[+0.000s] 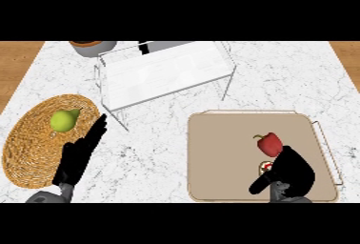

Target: Pick the cupcake from the tray and place it in the tiered shelf

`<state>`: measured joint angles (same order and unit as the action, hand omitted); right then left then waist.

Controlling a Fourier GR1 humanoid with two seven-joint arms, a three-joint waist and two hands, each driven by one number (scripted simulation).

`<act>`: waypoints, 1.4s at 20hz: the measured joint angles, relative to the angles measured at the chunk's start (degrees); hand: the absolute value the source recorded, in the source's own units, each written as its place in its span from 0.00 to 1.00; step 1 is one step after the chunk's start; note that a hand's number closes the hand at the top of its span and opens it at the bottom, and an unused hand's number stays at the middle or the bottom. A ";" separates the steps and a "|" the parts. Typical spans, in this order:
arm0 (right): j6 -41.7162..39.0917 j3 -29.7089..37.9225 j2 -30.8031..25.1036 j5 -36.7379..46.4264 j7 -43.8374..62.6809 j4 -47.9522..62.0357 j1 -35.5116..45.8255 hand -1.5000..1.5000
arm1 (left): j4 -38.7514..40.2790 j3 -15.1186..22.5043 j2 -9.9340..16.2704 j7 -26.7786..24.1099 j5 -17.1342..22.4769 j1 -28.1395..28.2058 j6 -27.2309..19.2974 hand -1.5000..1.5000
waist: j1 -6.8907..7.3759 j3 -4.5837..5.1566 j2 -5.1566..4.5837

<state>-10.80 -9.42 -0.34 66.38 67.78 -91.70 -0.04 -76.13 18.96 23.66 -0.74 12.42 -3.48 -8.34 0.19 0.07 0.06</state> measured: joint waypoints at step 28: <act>-7.09 -13.07 -2.63 0.41 -22.34 -9.73 9.09 1.00 | -1.63 -3.57 -3.51 2.46 -4.53 1.14 2.38 0.50 | 0.06 -0.06 0.15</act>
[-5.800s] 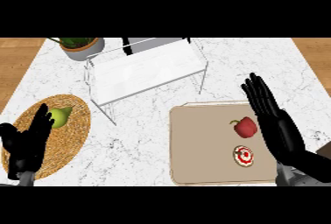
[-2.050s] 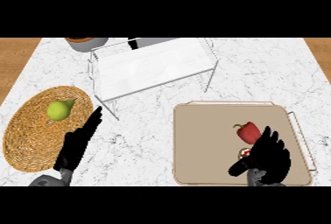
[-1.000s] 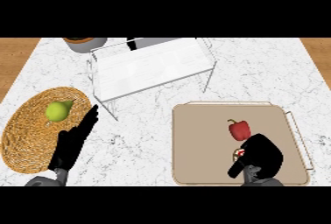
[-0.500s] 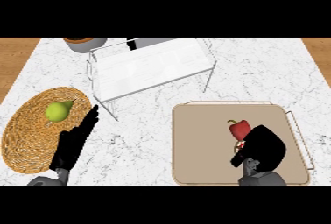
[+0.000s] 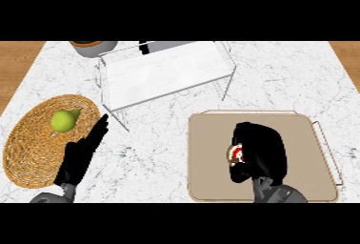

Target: Pick the cupcake from the tray and place it in the tiered shelf

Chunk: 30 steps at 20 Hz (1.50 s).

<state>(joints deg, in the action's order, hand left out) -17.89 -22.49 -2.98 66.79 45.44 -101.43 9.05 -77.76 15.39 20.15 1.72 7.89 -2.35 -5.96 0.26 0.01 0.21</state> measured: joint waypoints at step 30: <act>8.84 26.34 -1.45 -7.37 -7.69 31.57 55.54 1.00 | 1.15 -2.28 -3.04 -0.61 -3.83 -0.33 2.90 0.50 | 1.31 0.03 -0.59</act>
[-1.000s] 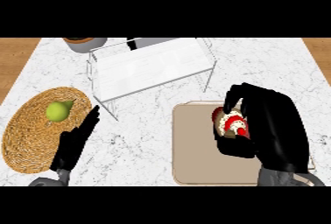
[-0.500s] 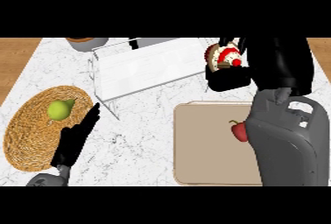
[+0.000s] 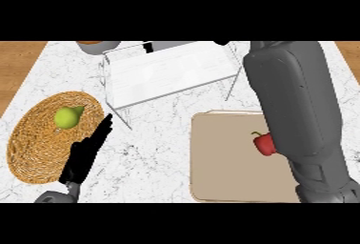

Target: Pick the cupcake from the tray and place it in the tiered shelf

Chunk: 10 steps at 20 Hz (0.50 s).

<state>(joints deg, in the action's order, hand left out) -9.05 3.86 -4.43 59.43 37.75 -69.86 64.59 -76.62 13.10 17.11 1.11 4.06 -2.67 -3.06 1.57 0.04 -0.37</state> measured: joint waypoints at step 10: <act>10.65 2.64 1.16 0.56 -9.90 28.71 10.88 1.00 | -0.30 -0.46 -0.64 0.88 -0.70 -1.28 1.00 0.50 | 1.11 0.02 -0.52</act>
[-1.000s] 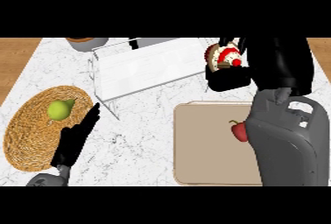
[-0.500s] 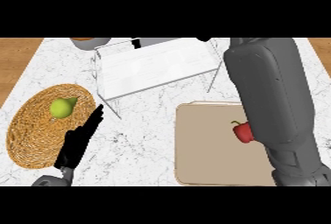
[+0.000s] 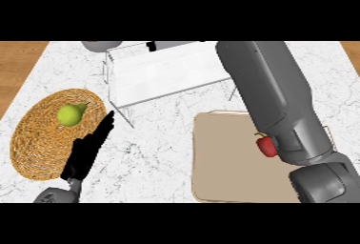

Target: Pick the cupcake from the tray and place it in the tiered shelf

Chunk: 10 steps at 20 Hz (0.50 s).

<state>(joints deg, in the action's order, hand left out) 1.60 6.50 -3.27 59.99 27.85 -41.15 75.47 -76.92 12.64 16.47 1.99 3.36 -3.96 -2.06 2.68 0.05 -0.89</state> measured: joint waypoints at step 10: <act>5.33 12.79 2.34 -13.70 -5.94 12.61 3.02 0.00 | 0.50 0.27 -1.04 0.38 -0.72 -1.98 0.35 0.50 | 1.91 -0.12 -0.84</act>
<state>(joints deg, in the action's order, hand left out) 6.93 19.29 -0.93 46.29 21.90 -28.54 78.50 -76.42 12.91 15.43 2.37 2.63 -5.93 -1.71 4.59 -0.06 -1.74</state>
